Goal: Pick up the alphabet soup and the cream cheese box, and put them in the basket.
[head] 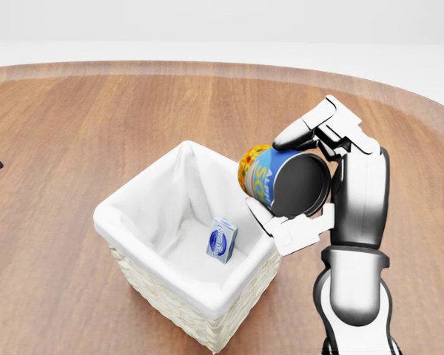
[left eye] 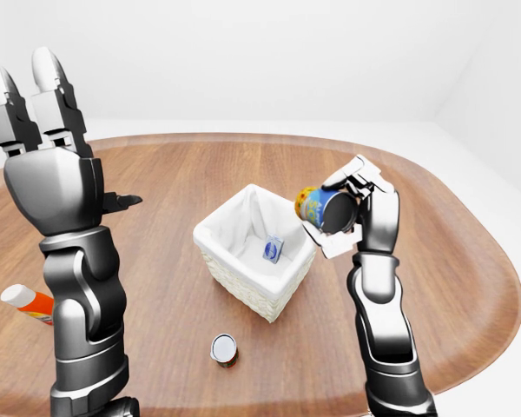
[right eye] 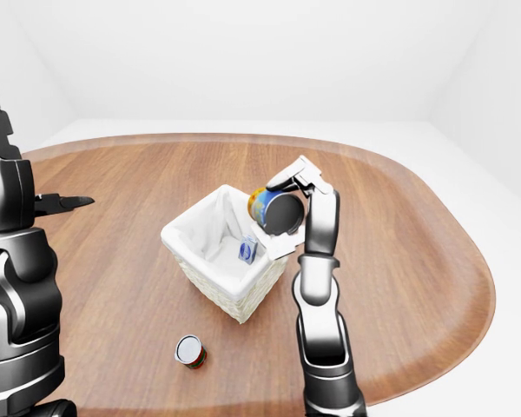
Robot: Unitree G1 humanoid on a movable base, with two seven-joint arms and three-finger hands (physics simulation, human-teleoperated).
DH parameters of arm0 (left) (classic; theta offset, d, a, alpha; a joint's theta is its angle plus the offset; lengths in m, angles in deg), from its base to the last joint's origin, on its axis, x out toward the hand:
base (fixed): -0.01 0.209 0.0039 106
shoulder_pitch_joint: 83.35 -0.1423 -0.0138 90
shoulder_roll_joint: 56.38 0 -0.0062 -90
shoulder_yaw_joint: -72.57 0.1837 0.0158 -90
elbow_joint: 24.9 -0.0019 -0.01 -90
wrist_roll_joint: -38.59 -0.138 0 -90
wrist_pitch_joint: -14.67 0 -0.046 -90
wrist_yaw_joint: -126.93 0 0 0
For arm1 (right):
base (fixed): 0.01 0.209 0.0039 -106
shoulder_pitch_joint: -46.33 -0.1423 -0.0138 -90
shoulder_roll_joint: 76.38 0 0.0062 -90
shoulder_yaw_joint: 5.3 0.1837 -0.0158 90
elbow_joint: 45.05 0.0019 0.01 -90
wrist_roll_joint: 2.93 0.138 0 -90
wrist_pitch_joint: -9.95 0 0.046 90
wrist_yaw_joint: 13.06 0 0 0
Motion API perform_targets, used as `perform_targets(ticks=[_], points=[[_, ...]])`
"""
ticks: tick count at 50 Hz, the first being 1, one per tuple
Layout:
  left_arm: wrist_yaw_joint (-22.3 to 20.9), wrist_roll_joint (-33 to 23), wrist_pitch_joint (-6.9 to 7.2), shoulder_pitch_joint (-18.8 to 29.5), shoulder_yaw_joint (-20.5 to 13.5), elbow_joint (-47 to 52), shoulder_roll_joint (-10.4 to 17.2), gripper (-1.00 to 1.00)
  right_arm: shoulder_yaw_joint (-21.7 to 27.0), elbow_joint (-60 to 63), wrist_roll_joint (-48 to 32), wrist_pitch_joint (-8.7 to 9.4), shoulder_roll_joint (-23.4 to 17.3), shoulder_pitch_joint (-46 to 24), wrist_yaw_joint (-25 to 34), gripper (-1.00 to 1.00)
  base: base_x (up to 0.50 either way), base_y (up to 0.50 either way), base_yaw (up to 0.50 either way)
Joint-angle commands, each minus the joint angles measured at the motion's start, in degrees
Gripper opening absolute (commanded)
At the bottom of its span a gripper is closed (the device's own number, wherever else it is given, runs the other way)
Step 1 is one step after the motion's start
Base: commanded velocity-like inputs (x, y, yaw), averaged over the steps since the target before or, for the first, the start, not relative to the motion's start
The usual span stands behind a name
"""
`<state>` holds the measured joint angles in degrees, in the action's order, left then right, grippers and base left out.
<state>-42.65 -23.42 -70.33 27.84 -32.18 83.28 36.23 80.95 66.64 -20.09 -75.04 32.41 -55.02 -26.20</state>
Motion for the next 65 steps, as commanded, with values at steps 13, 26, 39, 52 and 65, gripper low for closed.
perform_targets(ticks=[13,26,39,52,65], points=[[0.09,0.58,0.0,0.12,-0.11,-0.53,-0.04,1.0,-0.24,-22.91,-0.08,0.0,2.3,-19.76,-4.45,-1.0,0.0,0.0,0.0],[-0.3,0.79,0.0,0.14,-0.12,0.26,0.05,1.0,-0.55,-40.5,-1.9,0.0,3.34,-25.77,-7.02,-1.0,0.0,0.0,0.0],[-0.66,0.52,0.0,0.26,-0.26,0.86,0.29,1.0,-0.6,-49.4,-3.34,0.0,4.4,-28.38,-7.69,-1.0,0.0,0.0,0.0],[-0.44,0.62,0.0,0.11,-0.2,0.36,0.12,1.0,-0.1,-62.28,-3.1,0.0,4.63,-33.46,-10.09,-1.0,0.0,0.0,0.0],[0.01,0.99,0.0,0.05,-0.21,-0.22,0.08,1.0,0.73,-73.99,-3.08,0.0,5.11,-38.62,-12.18,-1.0,0.0,0.0,0.0]])
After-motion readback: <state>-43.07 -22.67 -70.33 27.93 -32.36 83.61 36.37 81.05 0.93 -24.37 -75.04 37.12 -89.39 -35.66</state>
